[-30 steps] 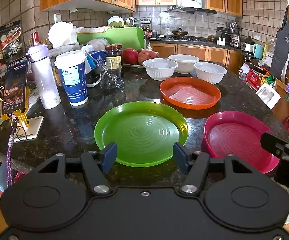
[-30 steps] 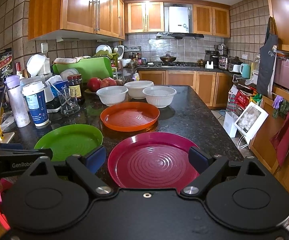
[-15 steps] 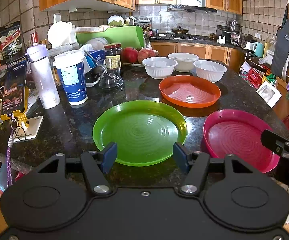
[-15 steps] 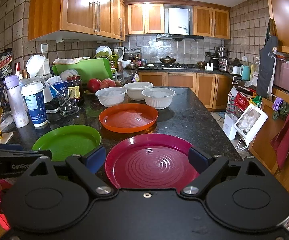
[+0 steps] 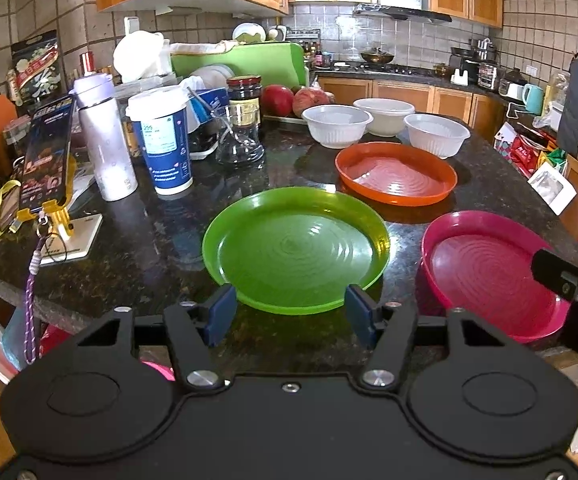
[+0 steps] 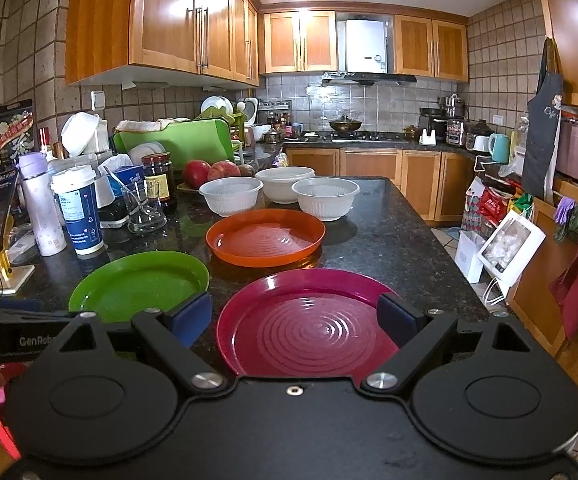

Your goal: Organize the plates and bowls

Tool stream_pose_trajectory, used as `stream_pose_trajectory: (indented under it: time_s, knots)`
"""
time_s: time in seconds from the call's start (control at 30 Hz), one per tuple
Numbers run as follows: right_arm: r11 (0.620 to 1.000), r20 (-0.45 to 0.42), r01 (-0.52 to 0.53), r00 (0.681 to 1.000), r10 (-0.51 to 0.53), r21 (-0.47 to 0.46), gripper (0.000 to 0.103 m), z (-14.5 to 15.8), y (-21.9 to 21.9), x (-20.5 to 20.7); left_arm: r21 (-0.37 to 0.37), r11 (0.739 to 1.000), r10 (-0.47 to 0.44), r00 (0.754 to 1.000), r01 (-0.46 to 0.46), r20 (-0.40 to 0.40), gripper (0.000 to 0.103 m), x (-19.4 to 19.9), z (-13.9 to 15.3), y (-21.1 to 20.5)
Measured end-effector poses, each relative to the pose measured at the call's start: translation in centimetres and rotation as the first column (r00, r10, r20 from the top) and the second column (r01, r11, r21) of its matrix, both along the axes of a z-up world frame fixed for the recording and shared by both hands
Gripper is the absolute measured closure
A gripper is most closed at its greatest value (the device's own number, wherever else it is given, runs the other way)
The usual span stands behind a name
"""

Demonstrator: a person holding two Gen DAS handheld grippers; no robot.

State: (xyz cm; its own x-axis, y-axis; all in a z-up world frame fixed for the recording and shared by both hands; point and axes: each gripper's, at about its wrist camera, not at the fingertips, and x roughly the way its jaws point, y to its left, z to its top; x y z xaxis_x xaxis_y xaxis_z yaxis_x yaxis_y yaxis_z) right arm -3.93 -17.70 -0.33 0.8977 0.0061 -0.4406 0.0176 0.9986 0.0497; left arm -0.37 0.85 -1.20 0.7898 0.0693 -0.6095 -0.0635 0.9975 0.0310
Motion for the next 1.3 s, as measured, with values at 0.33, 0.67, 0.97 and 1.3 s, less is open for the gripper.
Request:
stream_pose_trajectory:
  time_s: [0.33, 0.67, 0.97, 1.3]
  knots:
    - [0.995, -0.021, -0.003, 1.0, 0.005, 0.101, 0.016, -0.7, -0.5, 1.5, 0.0, 1.0, 0.03, 0.999, -0.03, -0.017, 0.044, 0.5, -0.2, 1.5]
    - [0.995, -0.033, -0.047, 0.998, 0.05, 0.092, 0.024, -0.5, 0.9, 5.4, -0.011, 1.0, 0.018, 0.999, -0.019, -0.039, 0.045, 3.9, 0.0, 4.3]
    - [0.978, -0.092, -0.19, 0.976, 0.198, 0.082, 0.05, -1.5, 5.0, 10.4, -0.013, 1.0, 0.015, 0.997, -0.016, -0.079, 0.045, 7.4, -0.9, 7.0]
    - [0.979, -0.228, -0.181, 0.953, 0.199, 0.096, 0.076, -3.9, 7.0, 15.2, -0.059, 0.998, -0.042, 0.985, 0.032, -0.166, 0.051, 10.9, -2.3, 9.5]
